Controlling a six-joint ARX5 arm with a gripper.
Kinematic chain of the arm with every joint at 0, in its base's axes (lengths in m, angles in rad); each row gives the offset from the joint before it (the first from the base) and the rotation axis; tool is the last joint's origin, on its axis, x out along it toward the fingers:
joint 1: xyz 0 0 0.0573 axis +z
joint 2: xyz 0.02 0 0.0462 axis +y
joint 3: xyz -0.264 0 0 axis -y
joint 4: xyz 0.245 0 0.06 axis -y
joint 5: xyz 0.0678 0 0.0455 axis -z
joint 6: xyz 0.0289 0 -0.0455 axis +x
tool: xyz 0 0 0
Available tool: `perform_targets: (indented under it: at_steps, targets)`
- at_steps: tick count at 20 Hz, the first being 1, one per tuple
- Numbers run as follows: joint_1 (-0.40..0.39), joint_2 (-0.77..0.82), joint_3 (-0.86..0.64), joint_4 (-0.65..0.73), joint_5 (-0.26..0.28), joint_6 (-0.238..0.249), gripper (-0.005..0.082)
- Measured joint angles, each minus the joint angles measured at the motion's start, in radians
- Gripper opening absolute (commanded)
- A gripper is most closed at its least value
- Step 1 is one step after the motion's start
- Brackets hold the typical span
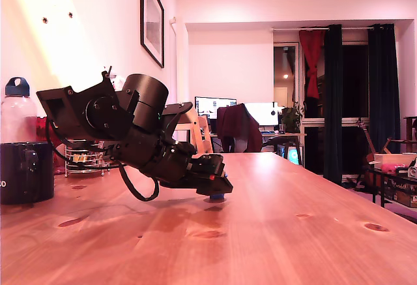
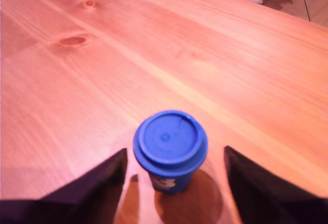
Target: Pick the coffee capsule and then drop it inside the coffee cup in front of you
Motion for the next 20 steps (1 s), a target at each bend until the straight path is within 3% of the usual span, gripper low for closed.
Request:
perform_targets:
  at_steps: [2,6,15,20]
  targets:
    - [0.0,0.0,0.0,0.0,0.0,0.003,0.0163]
    - [0.0,0.0,0.0,0.002,0.0,0.024,0.0163]
    - [0.004,0.0,0.001,-0.005,0.001,0.024,0.0163]
    - [0.024,-0.024,0.022,-0.115,0.006,0.023,0.0163]
